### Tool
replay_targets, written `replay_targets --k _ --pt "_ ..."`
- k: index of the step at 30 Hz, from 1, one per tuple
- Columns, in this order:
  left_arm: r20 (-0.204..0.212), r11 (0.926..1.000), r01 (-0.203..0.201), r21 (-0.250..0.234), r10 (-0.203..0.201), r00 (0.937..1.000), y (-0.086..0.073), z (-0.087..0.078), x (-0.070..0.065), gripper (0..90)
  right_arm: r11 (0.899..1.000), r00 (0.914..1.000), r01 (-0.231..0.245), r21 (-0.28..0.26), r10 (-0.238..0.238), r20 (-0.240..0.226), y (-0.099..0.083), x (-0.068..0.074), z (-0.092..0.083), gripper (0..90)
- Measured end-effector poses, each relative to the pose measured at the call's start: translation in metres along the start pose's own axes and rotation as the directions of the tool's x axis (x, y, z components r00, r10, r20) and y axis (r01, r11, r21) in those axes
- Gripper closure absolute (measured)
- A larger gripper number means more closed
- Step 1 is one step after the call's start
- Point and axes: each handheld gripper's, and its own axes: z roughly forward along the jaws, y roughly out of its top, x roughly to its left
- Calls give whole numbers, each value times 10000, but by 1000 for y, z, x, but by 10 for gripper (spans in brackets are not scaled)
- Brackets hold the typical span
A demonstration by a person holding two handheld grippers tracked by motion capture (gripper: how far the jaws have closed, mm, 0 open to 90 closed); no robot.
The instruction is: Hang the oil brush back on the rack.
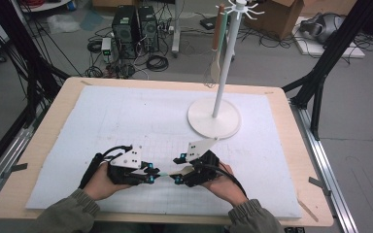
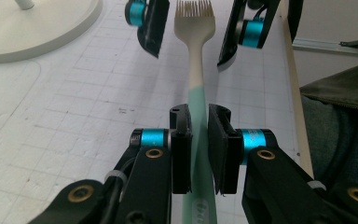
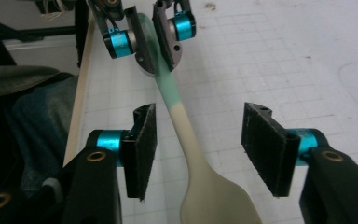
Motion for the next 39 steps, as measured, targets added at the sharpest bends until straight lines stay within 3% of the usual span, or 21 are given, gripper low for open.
replay_targets --k 9,17,22,25,29,35,39 --pt "197 9998 -162 64 161 9997 6 4 -1 795 9991 9982 184 370 -163 -578 0 0 5 575" --pt "384 9996 -278 37 277 9989 7 5 -1 795 9969 9915 499 608 -421 -1234 0 0 7 759" --pt "552 9994 -355 22 353 9979 6 6 -2 792 9956 9852 660 668 -544 -1626 0 -1 7 808" --pt "732 9999 -60 -94 67 9973 5 5 1 779 9955 9844 719 623 -608 -1650 0 0 7 812" --pt "666 9998 177 -41 -173 9976 2 0 4 663 9959 9871 707 568 -617 -1479 0 -1 4 812" --pt "680 9976 681 -96 -673 9954 -5 -10 9 644 9974 9883 632 351 -576 -1412 0 -1 -2 812" --pt "670 9972 748 21 -747 9950 -8 -13 10 643 9966 9893 760 305 -716 -1273 1 0 -3 812"
